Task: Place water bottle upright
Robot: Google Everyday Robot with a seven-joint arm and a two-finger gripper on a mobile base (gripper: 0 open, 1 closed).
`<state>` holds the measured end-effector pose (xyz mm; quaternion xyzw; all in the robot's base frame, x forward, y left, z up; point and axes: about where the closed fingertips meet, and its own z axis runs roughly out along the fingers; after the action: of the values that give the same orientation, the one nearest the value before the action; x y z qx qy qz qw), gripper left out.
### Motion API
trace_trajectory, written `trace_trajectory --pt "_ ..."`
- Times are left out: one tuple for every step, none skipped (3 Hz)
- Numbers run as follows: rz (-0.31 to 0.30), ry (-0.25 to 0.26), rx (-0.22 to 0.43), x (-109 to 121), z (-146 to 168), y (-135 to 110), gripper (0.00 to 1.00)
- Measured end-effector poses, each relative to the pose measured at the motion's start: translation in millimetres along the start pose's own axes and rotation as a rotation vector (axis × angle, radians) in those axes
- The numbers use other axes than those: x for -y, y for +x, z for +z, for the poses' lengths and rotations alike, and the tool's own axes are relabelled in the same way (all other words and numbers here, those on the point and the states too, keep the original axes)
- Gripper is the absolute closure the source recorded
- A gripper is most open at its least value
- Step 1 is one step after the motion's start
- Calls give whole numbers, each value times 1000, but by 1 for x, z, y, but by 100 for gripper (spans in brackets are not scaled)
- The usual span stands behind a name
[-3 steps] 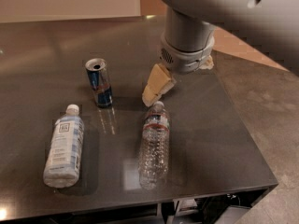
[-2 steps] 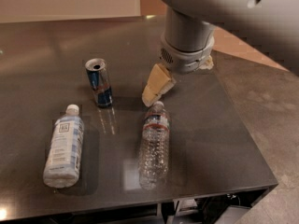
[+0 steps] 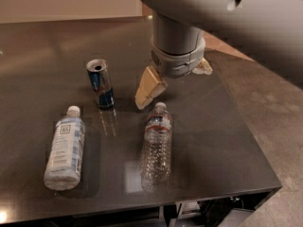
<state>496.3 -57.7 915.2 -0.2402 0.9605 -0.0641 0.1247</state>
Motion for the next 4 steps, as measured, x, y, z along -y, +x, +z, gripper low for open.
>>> trace_trajectory --pt "91 -20 -51 -15 1 3 0" --pt "186 -47 -92 -29 7 9 0" --pt "267 -78 -122 -41 18 20 0" --pt "317 -94 -143 -50 26 28 0"
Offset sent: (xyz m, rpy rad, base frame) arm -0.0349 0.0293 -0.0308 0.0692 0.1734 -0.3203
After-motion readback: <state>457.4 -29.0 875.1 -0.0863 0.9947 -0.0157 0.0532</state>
